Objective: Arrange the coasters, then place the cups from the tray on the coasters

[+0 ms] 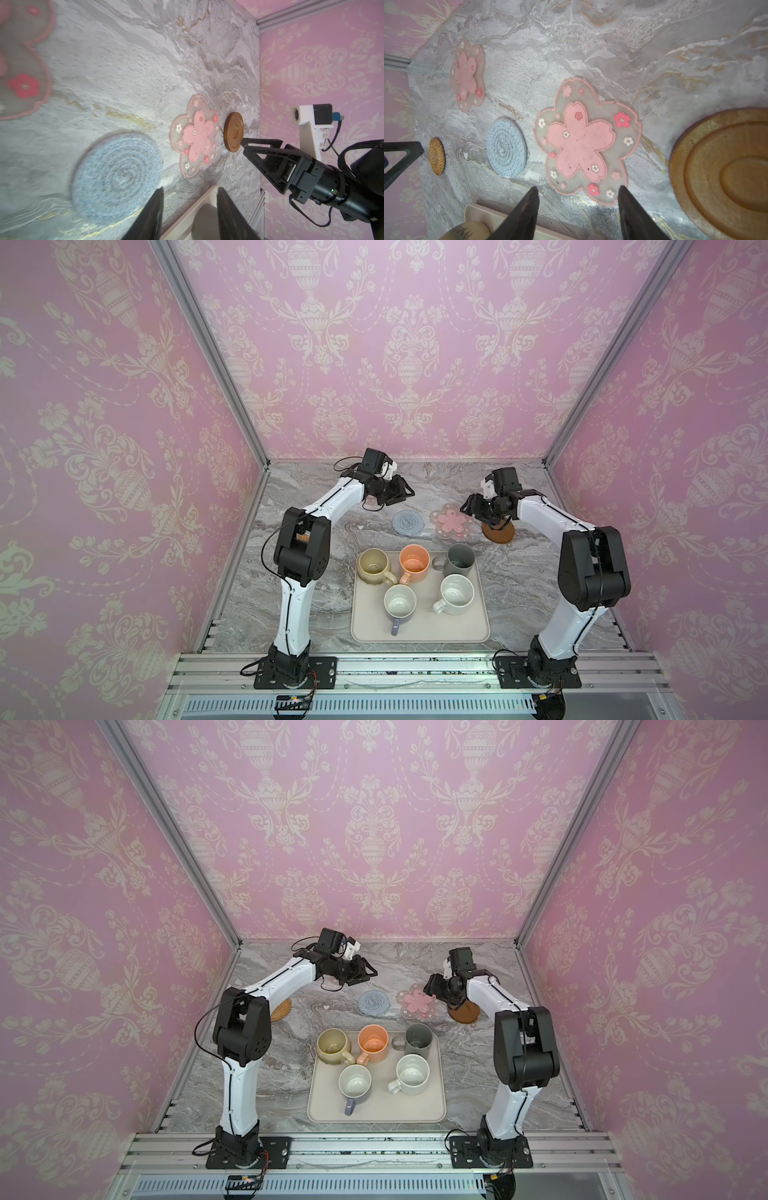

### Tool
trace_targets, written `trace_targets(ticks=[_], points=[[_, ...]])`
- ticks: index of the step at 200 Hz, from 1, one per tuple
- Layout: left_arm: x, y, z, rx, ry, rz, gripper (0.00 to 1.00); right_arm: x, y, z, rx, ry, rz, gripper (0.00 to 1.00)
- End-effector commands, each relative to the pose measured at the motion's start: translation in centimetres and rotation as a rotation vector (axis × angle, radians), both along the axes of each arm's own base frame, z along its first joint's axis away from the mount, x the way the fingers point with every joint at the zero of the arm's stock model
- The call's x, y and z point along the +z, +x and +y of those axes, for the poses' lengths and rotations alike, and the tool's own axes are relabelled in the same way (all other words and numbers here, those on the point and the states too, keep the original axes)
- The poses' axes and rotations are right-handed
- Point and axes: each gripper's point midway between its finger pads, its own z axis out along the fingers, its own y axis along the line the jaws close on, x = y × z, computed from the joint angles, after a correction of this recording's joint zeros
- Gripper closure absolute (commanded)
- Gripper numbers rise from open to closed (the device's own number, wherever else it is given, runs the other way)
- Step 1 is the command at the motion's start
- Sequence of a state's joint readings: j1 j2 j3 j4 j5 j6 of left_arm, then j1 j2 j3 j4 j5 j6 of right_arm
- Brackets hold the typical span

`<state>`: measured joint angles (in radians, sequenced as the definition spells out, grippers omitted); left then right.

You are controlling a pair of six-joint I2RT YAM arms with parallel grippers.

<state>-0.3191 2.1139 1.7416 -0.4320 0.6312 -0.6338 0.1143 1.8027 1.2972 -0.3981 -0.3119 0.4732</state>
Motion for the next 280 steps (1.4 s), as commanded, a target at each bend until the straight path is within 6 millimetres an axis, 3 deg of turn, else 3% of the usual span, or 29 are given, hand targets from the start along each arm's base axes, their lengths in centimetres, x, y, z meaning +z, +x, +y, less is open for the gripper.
trace_targets(ticks=[1,68,146,221,280], points=[[-0.8,-0.1,3.9,0.046,0.057,0.012,0.55,2.9,2.0,2.4,0.017,0.052,-0.069,0.37],[-2.8,2.2,11.2,0.18,0.053,0.05,0.54,2.6,6.5,10.2,0.059,0.116,-0.064,0.33],[-7.0,4.7,15.7,0.286,0.014,0.113,0.54,-0.9,10.9,19.8,0.138,0.199,-0.075,0.32],[-10.4,6.2,16.4,0.318,-0.027,0.143,0.53,-4.1,14.2,21.9,0.079,0.28,-0.092,0.3],[-12.0,6.9,16.2,0.338,-0.076,0.164,0.53,-6.4,15.5,23.2,0.047,0.326,-0.061,0.29]])
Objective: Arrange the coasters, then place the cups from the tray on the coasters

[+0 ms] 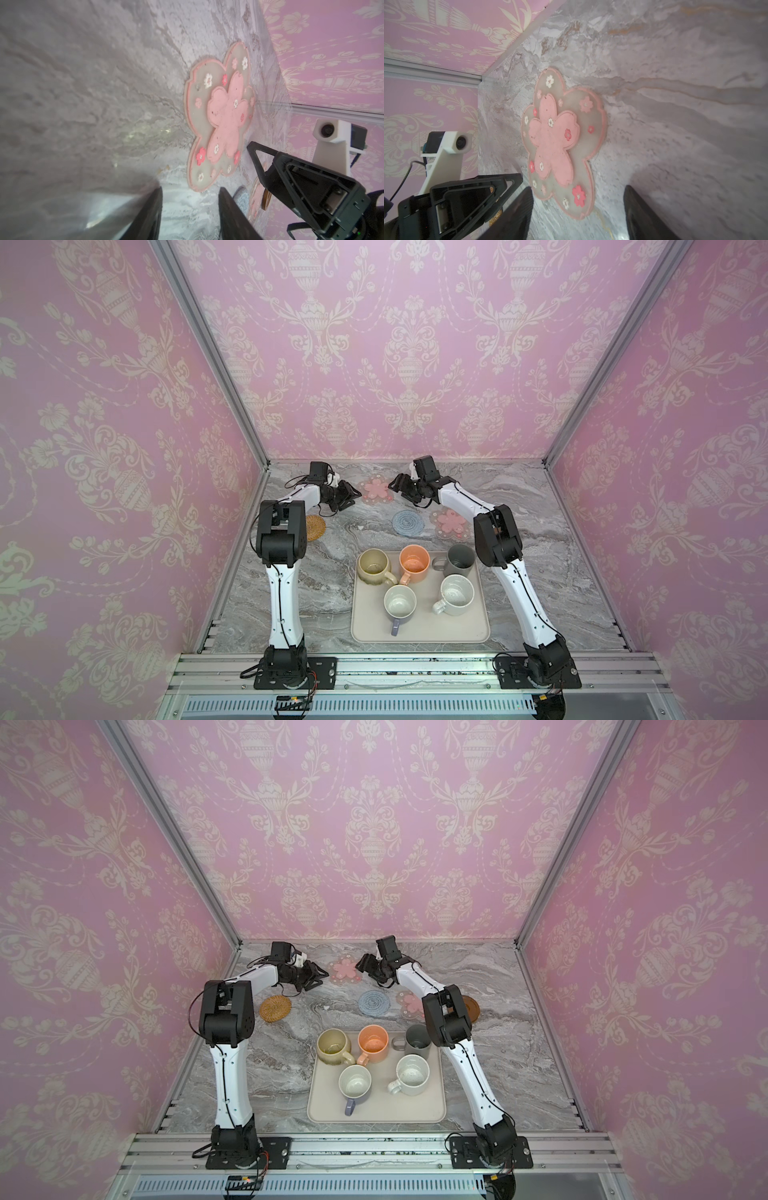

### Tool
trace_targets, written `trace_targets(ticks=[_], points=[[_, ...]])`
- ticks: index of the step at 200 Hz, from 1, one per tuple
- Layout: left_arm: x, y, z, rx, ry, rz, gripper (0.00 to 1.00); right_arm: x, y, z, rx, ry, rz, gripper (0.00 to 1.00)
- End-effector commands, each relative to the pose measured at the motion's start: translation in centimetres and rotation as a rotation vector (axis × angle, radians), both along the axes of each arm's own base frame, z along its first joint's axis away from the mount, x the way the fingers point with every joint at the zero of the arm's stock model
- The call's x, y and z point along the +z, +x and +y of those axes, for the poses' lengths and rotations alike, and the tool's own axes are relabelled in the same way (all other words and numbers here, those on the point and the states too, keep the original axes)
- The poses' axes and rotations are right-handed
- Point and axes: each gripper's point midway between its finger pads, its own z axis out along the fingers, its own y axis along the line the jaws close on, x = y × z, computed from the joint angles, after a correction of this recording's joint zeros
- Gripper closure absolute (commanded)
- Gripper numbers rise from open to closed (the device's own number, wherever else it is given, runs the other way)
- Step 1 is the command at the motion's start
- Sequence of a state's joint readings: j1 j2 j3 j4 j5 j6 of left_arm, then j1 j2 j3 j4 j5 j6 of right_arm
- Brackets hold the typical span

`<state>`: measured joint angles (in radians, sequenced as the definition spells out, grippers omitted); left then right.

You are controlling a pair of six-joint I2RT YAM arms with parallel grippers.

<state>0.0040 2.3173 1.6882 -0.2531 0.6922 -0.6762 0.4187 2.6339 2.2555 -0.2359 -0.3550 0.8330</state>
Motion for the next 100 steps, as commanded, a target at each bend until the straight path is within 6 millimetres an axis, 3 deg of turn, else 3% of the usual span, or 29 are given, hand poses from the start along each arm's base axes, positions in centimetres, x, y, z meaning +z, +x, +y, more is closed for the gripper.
trace_targets(ticks=[1,100], points=[[-2.1,0.2,0.2,0.026,-0.03,0.046,0.53,-1.4,0.4,0.4,-0.024,0.034,0.039,0.29],[-3.4,0.4,0.0,0.065,-0.076,0.066,0.52,-3.4,-2.2,5.2,0.061,0.09,0.125,0.3]])
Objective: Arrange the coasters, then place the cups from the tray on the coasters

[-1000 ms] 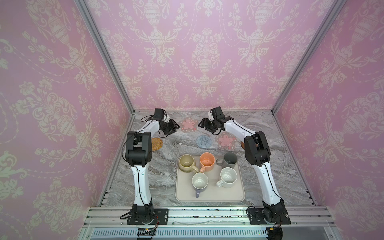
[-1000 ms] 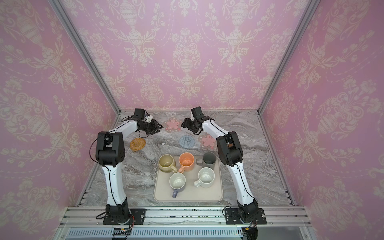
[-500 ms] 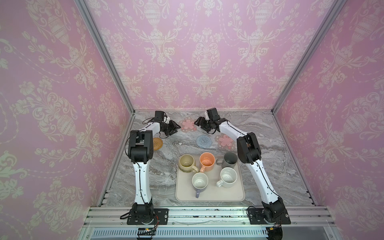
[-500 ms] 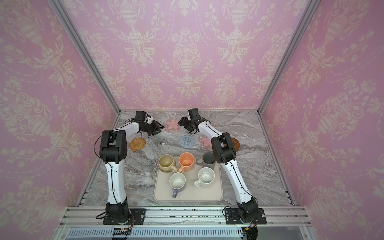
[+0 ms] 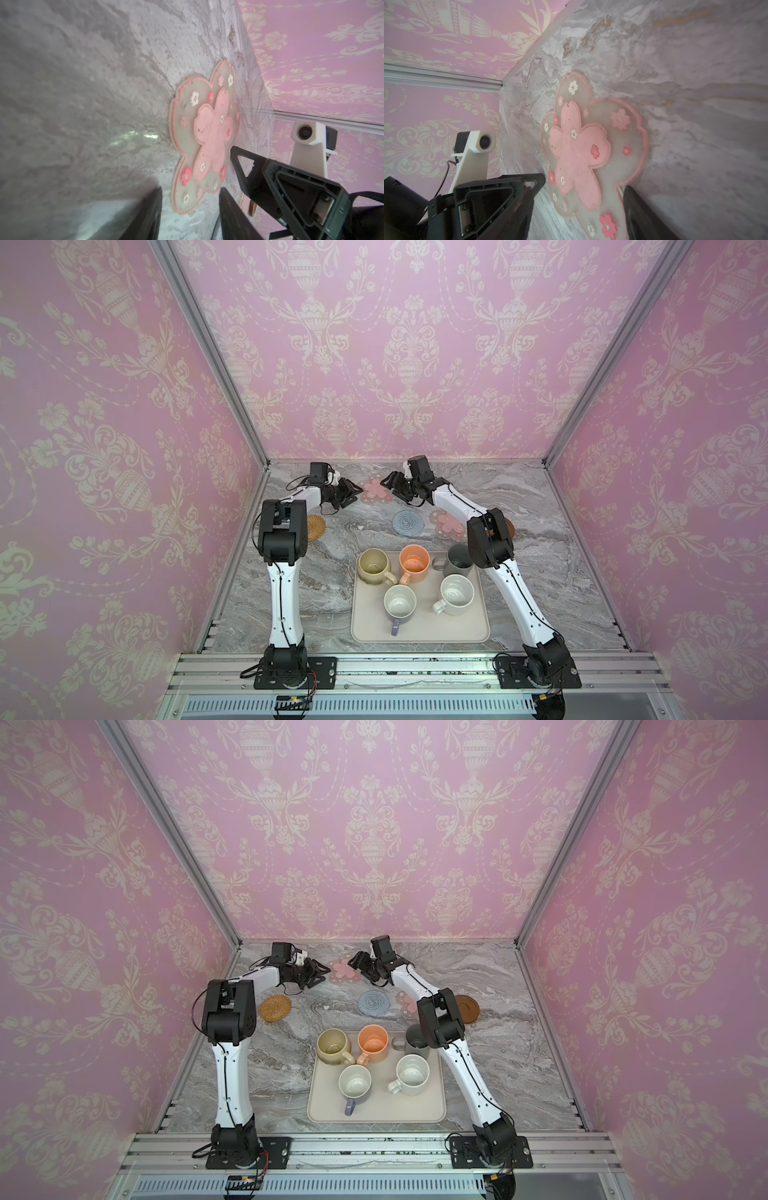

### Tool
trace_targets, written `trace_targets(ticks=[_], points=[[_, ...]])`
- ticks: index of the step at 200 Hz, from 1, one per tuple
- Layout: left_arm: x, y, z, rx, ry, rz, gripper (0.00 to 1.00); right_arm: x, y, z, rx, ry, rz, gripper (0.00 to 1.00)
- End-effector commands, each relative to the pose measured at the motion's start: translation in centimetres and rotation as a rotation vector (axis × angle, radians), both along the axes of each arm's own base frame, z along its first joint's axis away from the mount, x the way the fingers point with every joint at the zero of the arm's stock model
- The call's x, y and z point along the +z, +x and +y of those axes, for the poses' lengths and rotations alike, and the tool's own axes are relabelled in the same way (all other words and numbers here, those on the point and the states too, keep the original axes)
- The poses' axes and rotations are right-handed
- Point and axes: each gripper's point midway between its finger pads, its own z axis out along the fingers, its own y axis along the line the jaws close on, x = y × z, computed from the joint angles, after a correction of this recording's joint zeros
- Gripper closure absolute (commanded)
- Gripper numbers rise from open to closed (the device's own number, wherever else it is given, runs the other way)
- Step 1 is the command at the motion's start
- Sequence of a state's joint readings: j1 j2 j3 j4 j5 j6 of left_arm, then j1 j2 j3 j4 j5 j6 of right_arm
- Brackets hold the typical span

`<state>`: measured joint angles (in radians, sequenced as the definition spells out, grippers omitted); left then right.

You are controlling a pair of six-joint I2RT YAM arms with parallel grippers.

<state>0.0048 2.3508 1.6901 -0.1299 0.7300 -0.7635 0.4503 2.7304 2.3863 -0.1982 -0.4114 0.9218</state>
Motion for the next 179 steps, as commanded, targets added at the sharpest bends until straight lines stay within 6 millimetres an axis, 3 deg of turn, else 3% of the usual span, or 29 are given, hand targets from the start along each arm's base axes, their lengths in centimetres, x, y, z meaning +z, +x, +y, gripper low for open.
trace_targets(ticks=[1,32,91,148,179], points=[[-3.6,-1.1,0.5,0.031,-0.009,0.105,0.52,-3.5,-2.6,1.7,0.044,-0.018,0.118,0.3],[-3.7,-1.0,0.2,0.032,-0.041,0.092,0.52,-4.0,-3.7,2.3,0.068,-0.018,0.156,0.31],[-4.2,-1.9,0.1,0.008,-0.026,0.095,0.52,-3.9,-4.0,2.2,0.065,-0.018,0.156,0.31],[-4.0,-0.4,2.9,0.055,0.145,0.082,0.52,-4.2,-4.0,1.7,0.052,-0.029,0.162,0.31],[-4.7,0.7,3.0,0.096,0.119,0.076,0.52,-4.3,-3.9,1.6,0.043,-0.025,0.164,0.31]])
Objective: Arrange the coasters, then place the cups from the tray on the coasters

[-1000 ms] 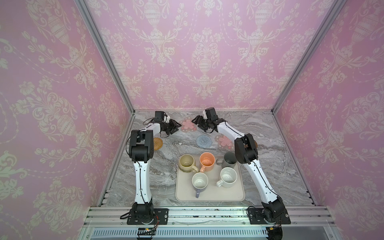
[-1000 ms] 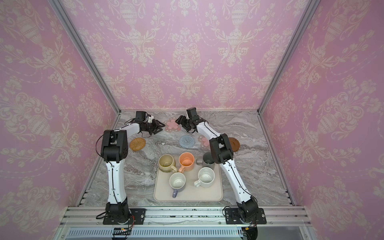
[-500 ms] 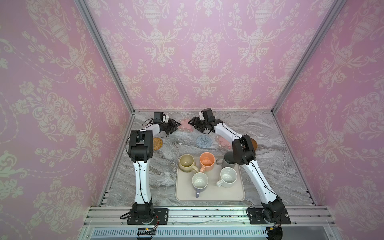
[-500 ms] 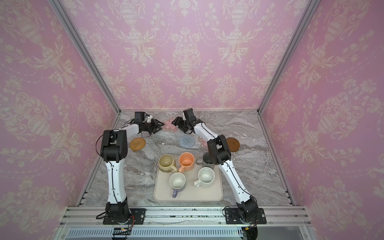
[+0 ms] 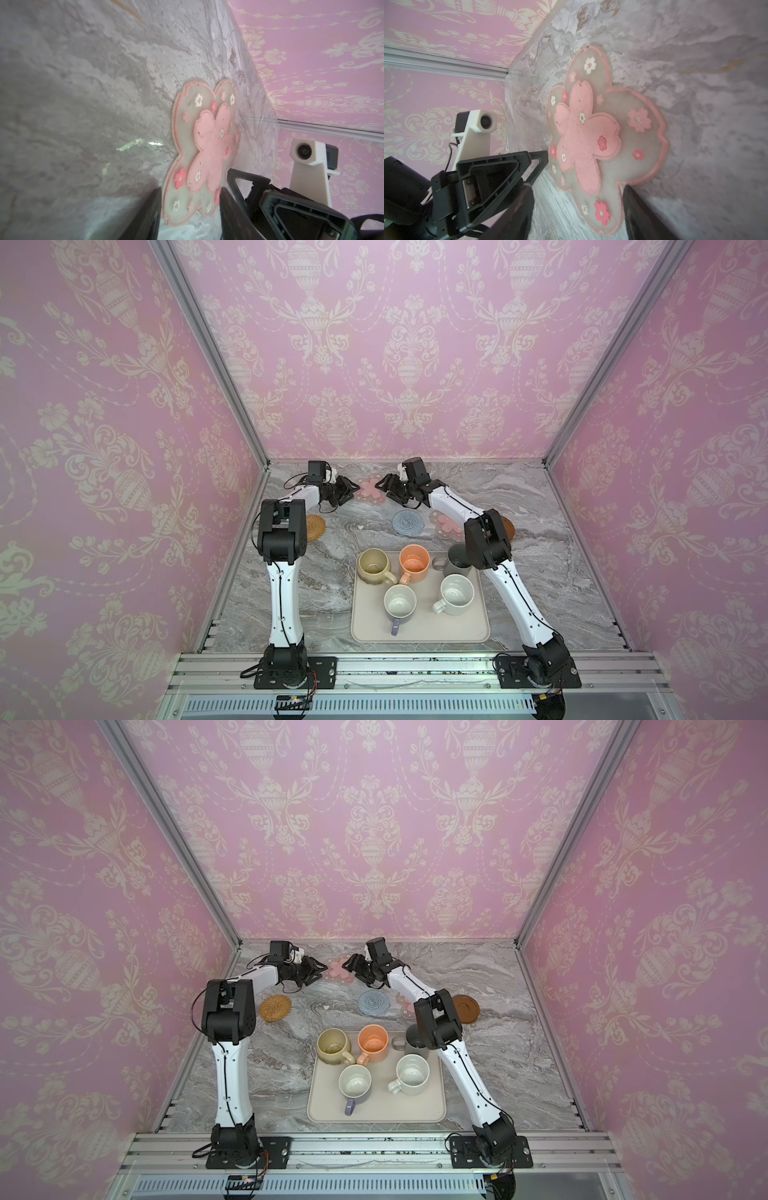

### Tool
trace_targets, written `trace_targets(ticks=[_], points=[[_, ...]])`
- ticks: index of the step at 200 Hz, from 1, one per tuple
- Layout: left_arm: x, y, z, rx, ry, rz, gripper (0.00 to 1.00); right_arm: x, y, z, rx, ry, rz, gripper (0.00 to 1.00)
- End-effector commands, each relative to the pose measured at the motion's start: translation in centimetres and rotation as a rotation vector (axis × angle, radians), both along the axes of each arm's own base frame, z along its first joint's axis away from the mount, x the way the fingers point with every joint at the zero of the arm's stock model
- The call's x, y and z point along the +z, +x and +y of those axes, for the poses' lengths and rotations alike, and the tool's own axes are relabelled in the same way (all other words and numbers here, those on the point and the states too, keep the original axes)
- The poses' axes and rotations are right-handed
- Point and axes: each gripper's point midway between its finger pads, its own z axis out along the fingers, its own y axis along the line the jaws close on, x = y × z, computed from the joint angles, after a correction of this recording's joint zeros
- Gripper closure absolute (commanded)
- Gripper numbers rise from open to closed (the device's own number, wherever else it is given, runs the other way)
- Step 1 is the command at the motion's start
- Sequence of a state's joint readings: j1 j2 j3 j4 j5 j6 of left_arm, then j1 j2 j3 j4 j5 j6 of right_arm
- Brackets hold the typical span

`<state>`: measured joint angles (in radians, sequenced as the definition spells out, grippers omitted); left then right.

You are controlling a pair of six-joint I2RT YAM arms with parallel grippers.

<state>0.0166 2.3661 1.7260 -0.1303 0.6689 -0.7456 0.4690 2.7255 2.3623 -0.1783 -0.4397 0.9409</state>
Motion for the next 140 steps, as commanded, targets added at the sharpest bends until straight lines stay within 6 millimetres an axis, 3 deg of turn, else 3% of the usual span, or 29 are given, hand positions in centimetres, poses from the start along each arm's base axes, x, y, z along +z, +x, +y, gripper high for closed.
trace_targets(ticks=[1,61,102,140], points=[[-4.8,-0.6,1.4,0.06,0.059,0.108,0.52,-4.1,-2.8,0.3,0.014,-0.051,0.143,0.31],[-6.1,0.3,0.2,0.071,-0.013,0.099,0.52,-4.2,-2.6,-0.1,0.001,-0.041,0.152,0.31],[-6.4,-0.8,-2.4,0.006,-0.039,0.119,0.52,-4.2,-2.8,0.2,-0.004,-0.019,0.163,0.31],[-6.5,-2.7,-2.7,0.005,-0.024,0.147,0.52,-3.8,-3.2,0.4,0.007,-0.012,0.162,0.31]])
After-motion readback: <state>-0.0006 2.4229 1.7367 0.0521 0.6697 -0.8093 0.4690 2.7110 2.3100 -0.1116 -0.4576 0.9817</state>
